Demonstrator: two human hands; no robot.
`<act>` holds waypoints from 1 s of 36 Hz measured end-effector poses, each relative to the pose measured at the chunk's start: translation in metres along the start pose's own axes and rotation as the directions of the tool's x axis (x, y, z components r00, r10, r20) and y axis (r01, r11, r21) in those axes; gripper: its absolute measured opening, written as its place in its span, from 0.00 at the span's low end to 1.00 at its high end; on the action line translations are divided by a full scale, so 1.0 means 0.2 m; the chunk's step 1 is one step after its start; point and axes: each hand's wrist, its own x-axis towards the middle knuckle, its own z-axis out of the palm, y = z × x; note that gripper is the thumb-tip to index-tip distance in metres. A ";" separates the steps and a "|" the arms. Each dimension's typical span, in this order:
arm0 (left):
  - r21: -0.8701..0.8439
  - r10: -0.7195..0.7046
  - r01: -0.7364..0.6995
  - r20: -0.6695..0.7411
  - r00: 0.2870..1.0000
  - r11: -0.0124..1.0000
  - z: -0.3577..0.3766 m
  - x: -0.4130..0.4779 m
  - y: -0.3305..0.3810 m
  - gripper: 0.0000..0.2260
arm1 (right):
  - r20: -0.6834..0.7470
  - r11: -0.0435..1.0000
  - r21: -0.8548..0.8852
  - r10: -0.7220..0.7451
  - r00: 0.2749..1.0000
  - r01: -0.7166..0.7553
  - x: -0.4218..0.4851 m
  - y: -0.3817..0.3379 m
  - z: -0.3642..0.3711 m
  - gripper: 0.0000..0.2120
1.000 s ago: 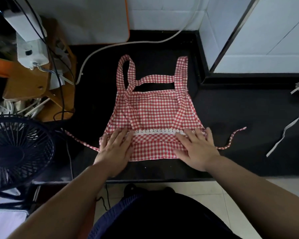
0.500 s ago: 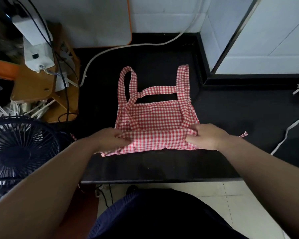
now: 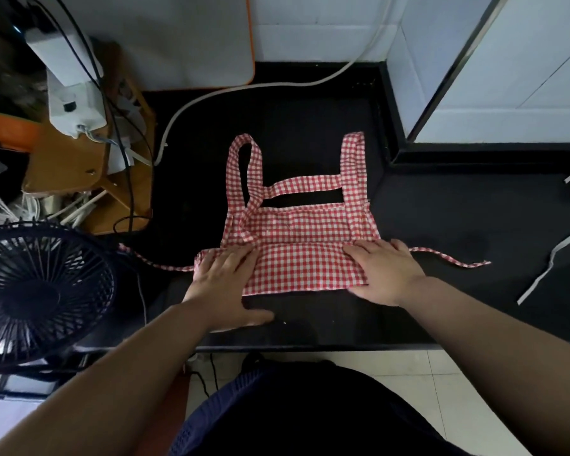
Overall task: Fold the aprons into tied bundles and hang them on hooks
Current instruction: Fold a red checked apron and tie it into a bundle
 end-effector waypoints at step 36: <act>-0.050 -0.135 0.128 -0.183 0.974 0.990 0.06 0.06 0.05 0.29 | -0.249 0.972 0.109 -0.175 0.953 0.207 0.10 -0.27 -0.02 0.22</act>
